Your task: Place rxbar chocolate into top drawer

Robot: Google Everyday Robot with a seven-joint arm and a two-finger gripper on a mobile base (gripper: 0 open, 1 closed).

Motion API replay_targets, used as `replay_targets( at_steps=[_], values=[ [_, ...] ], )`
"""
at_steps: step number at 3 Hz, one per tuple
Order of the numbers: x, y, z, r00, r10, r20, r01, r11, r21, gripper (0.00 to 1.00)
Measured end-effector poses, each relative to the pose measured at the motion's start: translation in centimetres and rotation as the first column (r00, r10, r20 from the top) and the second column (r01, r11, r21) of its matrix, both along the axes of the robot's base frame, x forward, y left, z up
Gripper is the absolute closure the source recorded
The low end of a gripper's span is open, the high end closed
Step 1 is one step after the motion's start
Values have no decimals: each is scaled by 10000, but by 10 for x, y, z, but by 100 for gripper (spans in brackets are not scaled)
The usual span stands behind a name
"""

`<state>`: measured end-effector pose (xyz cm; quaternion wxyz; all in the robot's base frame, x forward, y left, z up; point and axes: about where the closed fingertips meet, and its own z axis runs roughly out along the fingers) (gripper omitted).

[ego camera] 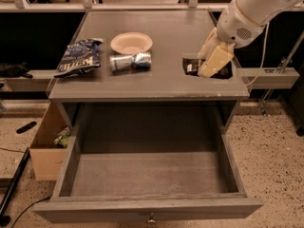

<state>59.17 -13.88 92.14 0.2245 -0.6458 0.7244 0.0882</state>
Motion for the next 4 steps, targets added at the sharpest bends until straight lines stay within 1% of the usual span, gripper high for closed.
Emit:
replay_targets(
  at_steps=[1,2,3,4],
  values=[
    [-44,-6,36,9987,147,478,-147,9999,-5,100],
    [-44,-2,32,9991,112,416,-116,9999,100,100],
    [-70,3,32,9980,-227,582,182,9969,763,100],
    [-113,10,32,9910,-1000,886,818,9785,1894,100]
  ],
)
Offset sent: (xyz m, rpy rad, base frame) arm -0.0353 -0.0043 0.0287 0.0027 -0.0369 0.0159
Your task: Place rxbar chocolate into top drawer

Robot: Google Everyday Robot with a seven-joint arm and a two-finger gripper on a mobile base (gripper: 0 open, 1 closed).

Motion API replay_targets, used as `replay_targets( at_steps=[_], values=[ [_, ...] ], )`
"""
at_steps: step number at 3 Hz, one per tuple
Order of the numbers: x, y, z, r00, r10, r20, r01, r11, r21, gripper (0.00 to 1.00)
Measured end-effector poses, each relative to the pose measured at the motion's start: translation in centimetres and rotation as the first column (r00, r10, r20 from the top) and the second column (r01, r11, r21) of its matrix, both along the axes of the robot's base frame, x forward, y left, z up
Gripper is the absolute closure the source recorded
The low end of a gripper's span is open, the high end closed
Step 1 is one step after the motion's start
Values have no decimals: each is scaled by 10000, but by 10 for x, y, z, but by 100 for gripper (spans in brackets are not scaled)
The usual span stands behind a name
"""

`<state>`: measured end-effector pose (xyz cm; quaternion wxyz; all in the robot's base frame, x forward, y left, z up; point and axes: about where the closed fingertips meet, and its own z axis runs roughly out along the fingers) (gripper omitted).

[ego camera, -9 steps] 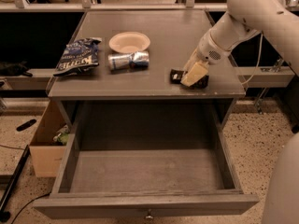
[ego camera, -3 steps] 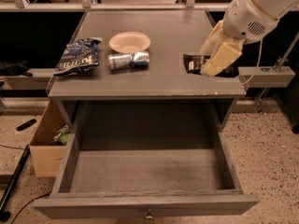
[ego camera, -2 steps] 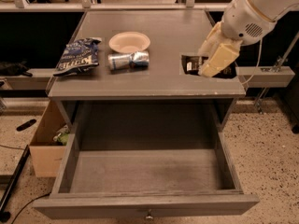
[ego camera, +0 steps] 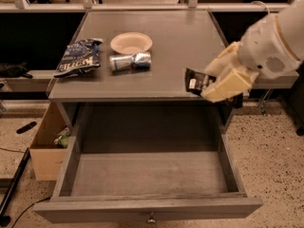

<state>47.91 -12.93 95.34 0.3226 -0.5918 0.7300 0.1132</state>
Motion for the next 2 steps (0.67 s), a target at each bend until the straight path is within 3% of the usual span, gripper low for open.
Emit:
replay_targets(
  at_steps=[1,2],
  values=[
    [-23,-3,-33,9971,-750,131,738,9944,758,100],
    [-25,1,-83,9958,-904,-147,914,9908,1000,100]
  ],
)
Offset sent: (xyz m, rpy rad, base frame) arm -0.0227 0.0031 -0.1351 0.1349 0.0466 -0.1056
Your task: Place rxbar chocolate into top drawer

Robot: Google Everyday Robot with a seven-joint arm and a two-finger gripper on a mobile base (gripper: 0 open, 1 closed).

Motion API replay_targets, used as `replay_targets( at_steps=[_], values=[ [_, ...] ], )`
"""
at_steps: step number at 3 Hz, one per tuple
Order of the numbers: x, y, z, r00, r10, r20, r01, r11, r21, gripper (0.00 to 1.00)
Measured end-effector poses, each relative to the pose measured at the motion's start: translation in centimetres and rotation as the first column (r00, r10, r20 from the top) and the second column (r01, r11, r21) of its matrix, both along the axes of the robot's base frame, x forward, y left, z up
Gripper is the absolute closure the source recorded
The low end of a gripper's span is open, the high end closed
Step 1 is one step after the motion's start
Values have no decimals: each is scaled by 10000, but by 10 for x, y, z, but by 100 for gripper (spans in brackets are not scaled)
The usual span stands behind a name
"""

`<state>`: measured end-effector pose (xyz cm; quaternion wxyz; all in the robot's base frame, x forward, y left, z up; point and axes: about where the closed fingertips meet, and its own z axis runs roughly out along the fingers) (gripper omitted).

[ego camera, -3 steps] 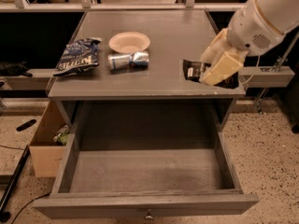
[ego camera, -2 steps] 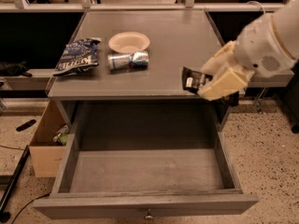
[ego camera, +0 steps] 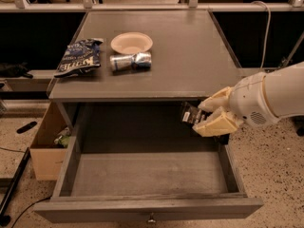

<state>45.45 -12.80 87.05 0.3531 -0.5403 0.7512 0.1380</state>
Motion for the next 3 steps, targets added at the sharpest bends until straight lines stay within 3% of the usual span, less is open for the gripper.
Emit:
replay_targets(
  at_steps=[1,3],
  values=[
    [-2,2,-4,10000,-4,-83,4,10000,6,100],
    [-16,5,-64,9916,-410,-1228,417,9991,30,100]
  ],
)
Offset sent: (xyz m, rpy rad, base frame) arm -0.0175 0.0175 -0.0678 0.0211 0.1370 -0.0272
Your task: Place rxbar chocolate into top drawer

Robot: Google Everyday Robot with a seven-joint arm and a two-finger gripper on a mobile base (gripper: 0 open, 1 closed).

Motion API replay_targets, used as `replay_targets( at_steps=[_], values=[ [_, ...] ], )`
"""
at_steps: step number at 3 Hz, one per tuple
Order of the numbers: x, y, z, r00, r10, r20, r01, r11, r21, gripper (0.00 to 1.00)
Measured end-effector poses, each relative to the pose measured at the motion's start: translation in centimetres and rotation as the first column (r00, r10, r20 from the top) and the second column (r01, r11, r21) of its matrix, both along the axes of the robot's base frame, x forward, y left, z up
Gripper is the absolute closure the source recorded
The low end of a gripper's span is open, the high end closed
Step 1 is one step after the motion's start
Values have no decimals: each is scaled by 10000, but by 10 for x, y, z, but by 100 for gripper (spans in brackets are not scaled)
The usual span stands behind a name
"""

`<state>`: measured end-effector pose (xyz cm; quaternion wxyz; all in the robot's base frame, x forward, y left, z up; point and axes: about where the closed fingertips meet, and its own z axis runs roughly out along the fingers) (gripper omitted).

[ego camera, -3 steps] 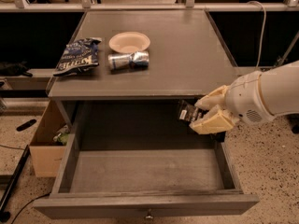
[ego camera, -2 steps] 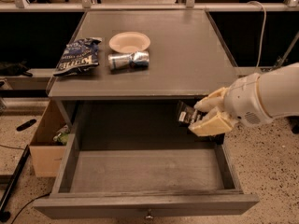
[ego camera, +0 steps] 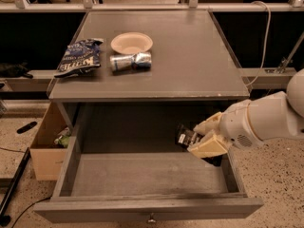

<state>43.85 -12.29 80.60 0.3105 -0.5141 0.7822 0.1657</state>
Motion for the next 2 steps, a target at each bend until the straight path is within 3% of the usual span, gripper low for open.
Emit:
replay_targets(
  at_steps=[2],
  values=[
    [30,-6,-59,9976,-247,-654,228,9993,-292,100]
  ],
)
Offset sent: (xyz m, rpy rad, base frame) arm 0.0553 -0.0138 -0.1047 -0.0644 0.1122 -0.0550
